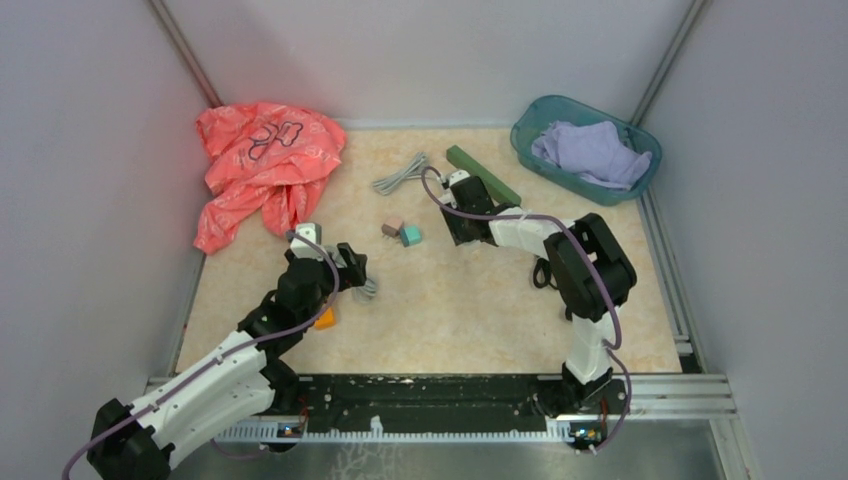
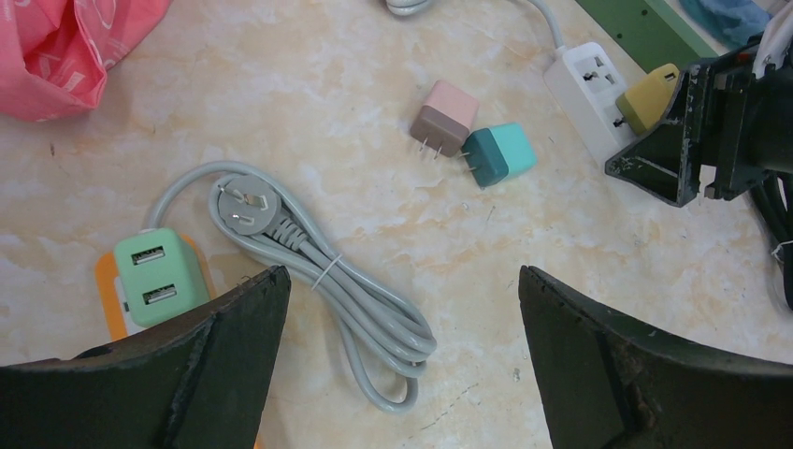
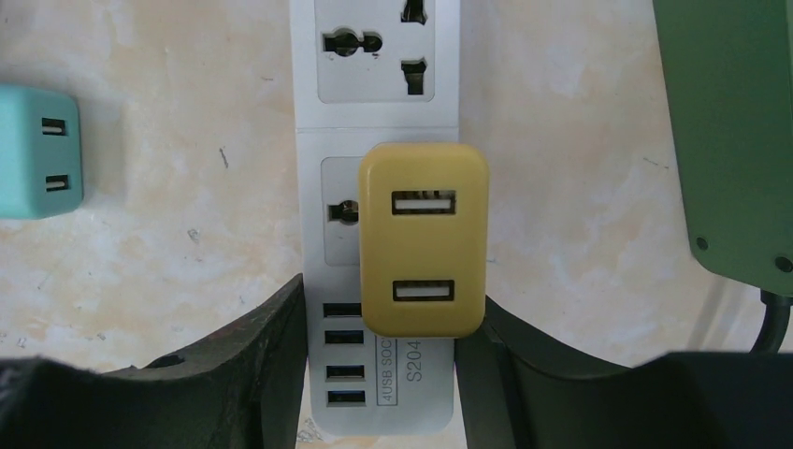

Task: Insert the plug

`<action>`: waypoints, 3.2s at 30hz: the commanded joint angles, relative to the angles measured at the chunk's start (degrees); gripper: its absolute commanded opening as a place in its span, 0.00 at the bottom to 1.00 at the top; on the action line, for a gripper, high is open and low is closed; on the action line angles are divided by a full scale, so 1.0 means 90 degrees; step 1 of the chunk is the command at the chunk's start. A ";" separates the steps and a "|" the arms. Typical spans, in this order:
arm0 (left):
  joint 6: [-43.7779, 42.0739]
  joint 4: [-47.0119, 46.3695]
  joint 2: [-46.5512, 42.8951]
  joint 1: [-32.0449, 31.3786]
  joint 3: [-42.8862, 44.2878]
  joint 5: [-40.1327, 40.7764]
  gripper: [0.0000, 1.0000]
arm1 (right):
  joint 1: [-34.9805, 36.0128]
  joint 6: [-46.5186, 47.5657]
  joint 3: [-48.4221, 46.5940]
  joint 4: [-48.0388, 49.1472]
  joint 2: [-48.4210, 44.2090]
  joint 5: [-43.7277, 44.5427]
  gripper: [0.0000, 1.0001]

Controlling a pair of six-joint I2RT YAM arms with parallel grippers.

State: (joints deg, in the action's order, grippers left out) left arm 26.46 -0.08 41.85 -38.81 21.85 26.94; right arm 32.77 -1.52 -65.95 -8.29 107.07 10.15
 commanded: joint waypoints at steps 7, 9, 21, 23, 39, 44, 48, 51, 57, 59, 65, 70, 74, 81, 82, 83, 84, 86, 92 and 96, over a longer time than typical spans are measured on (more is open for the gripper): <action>-0.0152 -0.0192 0.0028 -0.0064 -0.0047 0.0143 0.96 | -0.0060 0.0413 -0.0271 -0.0269 -0.0451 -0.0260 0.66; -0.0151 -0.0197 0.0063 -0.0063 -0.0036 0.0142 0.97 | -0.0058 0.0434 -0.0298 -0.0339 -0.0678 -0.0287 0.70; -0.0124 -0.0144 0.0020 -0.0097 -0.0048 0.0126 0.97 | -0.0846 0.0840 -0.0494 -0.0356 -0.1536 -0.0444 0.77; -0.0137 -0.0157 0.0009 -0.0102 -0.0046 0.0096 0.96 | -0.1109 0.0970 -0.0494 -0.0140 -0.1498 -0.0592 0.77; -0.0156 -0.0118 0.0017 -0.0100 -0.0036 0.0123 0.97 | -0.2131 0.1712 -0.1171 0.0343 0.0018 -0.1509 0.71; -0.0166 -0.0081 -0.0020 -0.0119 -0.0025 0.0153 0.97 | -0.2244 0.1905 -0.1540 0.0140 0.0663 -0.1663 0.66; -0.0176 -0.0031 -0.0061 -0.0159 -0.0015 0.0231 0.97 | -0.2274 0.2033 -0.1687 0.0000 0.0968 -0.1831 0.53; -0.0186 -0.0031 -0.0081 -0.0179 -0.0015 0.0283 0.97 | -0.2270 0.2101 -0.1707 -0.0066 0.1029 -0.1893 0.44; -0.0186 -0.0034 -0.0066 -0.0190 -0.0015 0.0248 0.97 | -0.2270 0.2251 -0.1721 -0.0223 0.0828 -0.1849 0.17; -0.0178 -0.0033 -0.0050 -0.0190 -0.0015 0.0267 0.97 | -0.2274 0.2307 -0.1646 -0.0223 0.0660 -0.1770 0.10; -0.0145 -0.0060 -0.0050 -0.0190 -0.0017 0.0285 0.97 | -0.2267 0.2352 -0.1030 0.0165 -0.0227 -0.1625 0.00; -0.0136 -0.0130 -0.0103 -0.0190 0.0067 0.0334 0.97 | -0.2169 0.2297 -0.0458 0.0378 -0.1000 -0.1500 0.00; -0.0078 -0.0142 -0.0052 -0.0191 0.0266 0.0248 0.97 | -0.1891 0.2289 -0.0006 0.0579 -0.1699 -0.1068 0.00; 0.0560 0.0355 0.0334 -0.0189 0.0874 -0.0077 0.97 | -0.0904 0.2426 0.1428 0.1683 -0.3000 -0.0059 0.00; 0.0625 0.0375 0.0378 -0.0183 0.0925 -0.0182 0.97 | -0.0720 0.2470 0.1658 0.1885 -0.3167 0.0093 0.00; 0.0712 0.0391 0.0406 -0.0181 0.0969 -0.0264 0.97 | -0.0516 0.2532 0.1876 0.2117 -0.3331 0.0258 0.00; 0.0761 0.0397 0.0437 -0.0180 0.1005 -0.0313 0.97 | -0.0319 0.2614 0.2067 0.2291 -0.3476 0.0393 0.00; 0.0900 0.0449 0.0489 -0.0180 0.1085 -0.0373 0.97 | 0.0062 0.2741 0.2410 0.2647 -0.3698 0.0661 0.00; 0.1137 0.0549 0.0536 -0.0112 0.1261 -0.0574 1.00 | 0.0913 0.3236 0.3148 0.3498 -0.4083 0.1104 0.00; 0.1286 0.0613 0.0503 0.0050 0.1334 -0.0773 1.00 | 0.1389 0.3206 0.3280 0.3445 -0.4159 0.1260 0.00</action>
State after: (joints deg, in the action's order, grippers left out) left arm 35.90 4.45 46.76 -39.53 31.46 22.59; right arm 41.71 26.02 -36.05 12.80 73.10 17.39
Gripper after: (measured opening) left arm 0.998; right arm 0.332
